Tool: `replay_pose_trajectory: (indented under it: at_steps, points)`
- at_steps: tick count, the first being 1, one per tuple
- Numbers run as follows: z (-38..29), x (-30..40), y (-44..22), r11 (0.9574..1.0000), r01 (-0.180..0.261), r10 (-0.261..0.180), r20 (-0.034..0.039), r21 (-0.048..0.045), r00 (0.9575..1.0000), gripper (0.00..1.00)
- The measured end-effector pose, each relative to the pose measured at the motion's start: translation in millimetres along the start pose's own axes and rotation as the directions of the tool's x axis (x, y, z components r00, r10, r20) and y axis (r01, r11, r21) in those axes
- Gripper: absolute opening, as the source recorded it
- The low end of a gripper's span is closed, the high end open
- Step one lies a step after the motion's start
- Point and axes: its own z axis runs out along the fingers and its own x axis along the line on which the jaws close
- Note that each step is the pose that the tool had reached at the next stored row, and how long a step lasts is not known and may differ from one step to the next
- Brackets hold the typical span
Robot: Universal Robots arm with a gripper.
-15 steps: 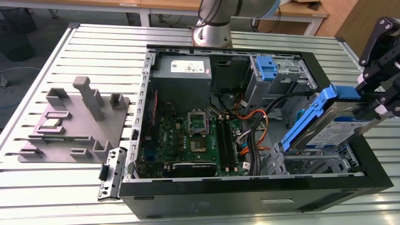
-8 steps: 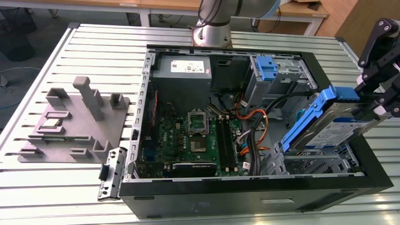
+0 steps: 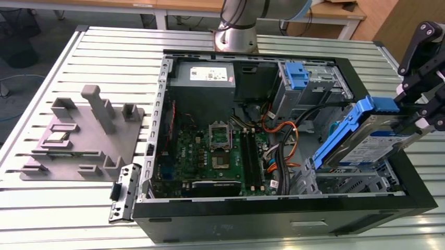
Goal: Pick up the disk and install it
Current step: 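Insert the disk into the insertion slot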
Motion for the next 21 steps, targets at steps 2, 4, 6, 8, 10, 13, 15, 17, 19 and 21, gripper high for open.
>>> replay_pose_trajectory:
  at_steps: [2, 4, 6, 8, 10, 13, 15, 17, 19, 21]
  points:
    - [0.6, 0.0, 0.0, 1.0, 0.0, 0.0, 0.0002, 0.0, 1.0, 0.35]
    - [0.9, 0.1, 0.0, 1.0, 0.0, 0.0, 0.0, 0.0, 1.0, 0.35]
    - [1.0, 0.1, 0.0, 1.0, 0.0, 0.0, -0.0001, 0.0, 1.0, 0.35]
    - [1.1, 0.1, -0.1, 1.0, 0.0, 0.0, 0.0, 0.0, 1.0, 0.35]
    - [1.2, 0.0, -0.5, 1.0, 0.0, 0.0, 0.0001, 0.0001, 1.0, 0.35]
    - [1.3, 0.0, -0.8, 1.0, 0.0, 0.0, 0.0001, 0.0, 1.0, 0.35]
    - [1.3, 0.0, -0.8, 1.0, 0.0, 0.0, 0.0, 0.0, 1.0, 0.35]
    - [2.2, 0.1, -0.9, 1.0, 0.0, 0.0, 0.0001, 0.0, 1.0, 0.35]
    - [2.7, 0.1, -0.9, 1.0, 0.0, 0.0, 0.0, 0.0, 1.0, 0.35]
    - [2.7, 0.1, -0.9, 1.0, 0.0, 0.0, -0.0001, 0.0, 1.0, 0.35]
